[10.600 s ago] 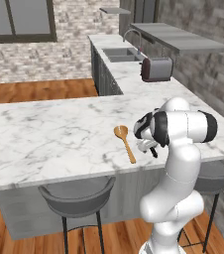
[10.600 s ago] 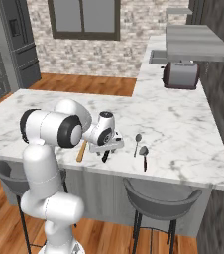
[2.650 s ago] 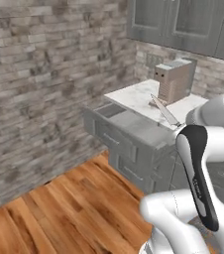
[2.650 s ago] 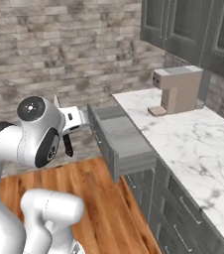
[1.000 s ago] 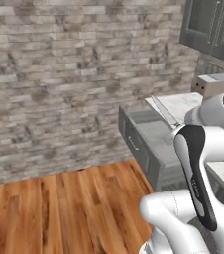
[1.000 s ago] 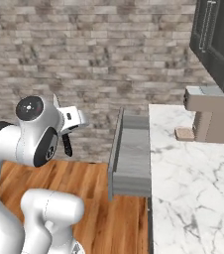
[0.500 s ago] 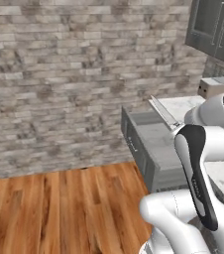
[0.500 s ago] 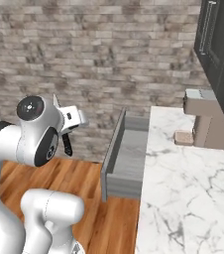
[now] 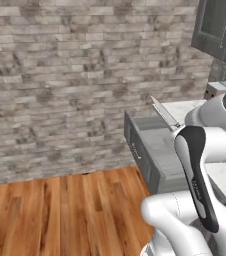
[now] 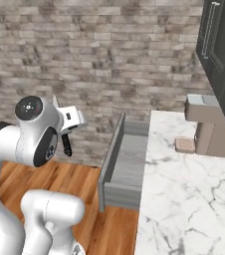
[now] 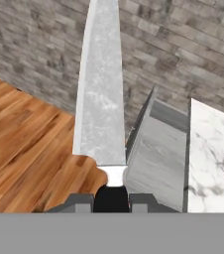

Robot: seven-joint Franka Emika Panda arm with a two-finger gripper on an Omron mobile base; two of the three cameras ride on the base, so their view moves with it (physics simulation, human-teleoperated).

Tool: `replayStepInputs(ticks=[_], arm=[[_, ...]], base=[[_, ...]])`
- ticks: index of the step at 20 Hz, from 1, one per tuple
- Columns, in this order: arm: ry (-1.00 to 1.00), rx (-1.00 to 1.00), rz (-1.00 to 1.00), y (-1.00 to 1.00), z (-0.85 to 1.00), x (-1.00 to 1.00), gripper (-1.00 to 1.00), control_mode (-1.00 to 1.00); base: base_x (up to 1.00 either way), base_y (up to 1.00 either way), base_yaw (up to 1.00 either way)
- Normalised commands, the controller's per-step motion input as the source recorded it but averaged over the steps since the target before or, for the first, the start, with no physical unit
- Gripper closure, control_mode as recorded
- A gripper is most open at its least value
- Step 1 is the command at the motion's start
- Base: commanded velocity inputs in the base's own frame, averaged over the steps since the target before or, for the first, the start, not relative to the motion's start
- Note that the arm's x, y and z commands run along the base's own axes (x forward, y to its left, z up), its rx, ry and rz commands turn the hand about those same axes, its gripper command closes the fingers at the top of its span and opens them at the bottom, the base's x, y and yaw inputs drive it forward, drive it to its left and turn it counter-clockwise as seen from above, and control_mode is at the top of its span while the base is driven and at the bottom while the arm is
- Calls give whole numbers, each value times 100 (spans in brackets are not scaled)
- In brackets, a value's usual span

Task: Pick up the metallic utensils from the counter and place them in the open drawer. Make sure not to pick up any wooden utensils.

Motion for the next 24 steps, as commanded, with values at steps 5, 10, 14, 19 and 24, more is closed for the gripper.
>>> replayStepInputs(ticks=[5, 10, 14, 19, 24], arm=[[0, 0, 0, 0, 0, 0, 100, 100], [0, 0, 0, 0, 0, 0, 100, 100], [0, 0, 0, 0, 0, 0, 100, 100], [22, 0, 0, -12, -23, 18, 100, -100], [34, -2, 0, -21, -51, 70, 100, -100]], base=[[12, -29, 1], [29, -26, 0], [0, -30, 0], [0, -5, 0], [0, 0, 0]])
